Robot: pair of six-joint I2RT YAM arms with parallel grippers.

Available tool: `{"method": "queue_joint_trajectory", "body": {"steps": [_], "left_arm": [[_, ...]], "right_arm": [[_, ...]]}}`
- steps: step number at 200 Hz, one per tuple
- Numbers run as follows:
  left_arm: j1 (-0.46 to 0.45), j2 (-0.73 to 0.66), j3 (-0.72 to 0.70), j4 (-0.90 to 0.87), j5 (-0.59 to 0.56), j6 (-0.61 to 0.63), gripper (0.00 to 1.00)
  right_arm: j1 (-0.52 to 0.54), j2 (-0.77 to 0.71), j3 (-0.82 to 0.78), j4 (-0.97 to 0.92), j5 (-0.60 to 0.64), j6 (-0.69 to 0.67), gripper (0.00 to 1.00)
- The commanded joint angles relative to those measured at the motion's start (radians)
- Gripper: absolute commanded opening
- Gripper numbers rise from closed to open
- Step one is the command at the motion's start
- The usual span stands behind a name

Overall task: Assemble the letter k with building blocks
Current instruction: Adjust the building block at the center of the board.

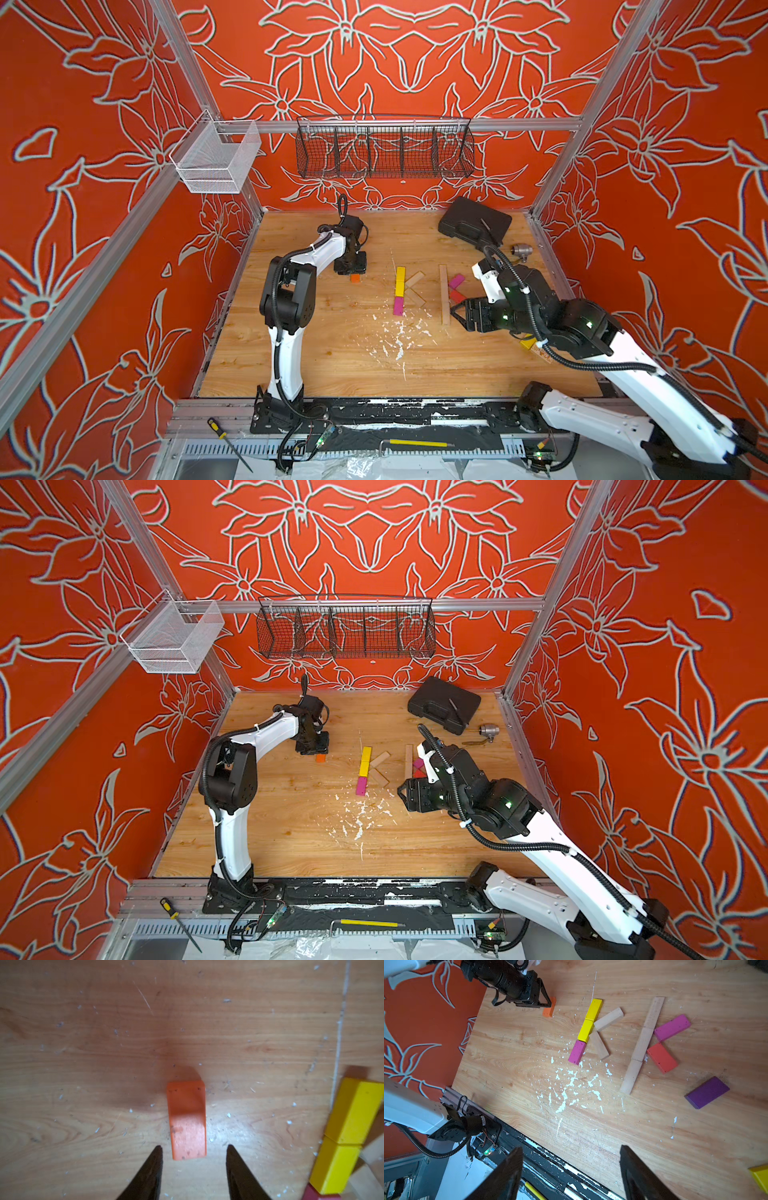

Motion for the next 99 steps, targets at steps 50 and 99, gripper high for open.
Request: {"method": "queue_joint_trajectory", "body": {"steps": [50,99], "left_arm": [[0.005,0.079,0.077,-0.072,-0.023,0.057,0.4],[0.005,0.1,0.091,-0.073,-0.016,0.06,0.35]], "right_arm": [[0.004,-0.034,-0.003,-0.02,0.04,0.025,0.76],[0.004,-0.041,-0.015,-0.013,0.045,0.032,0.76]]}}
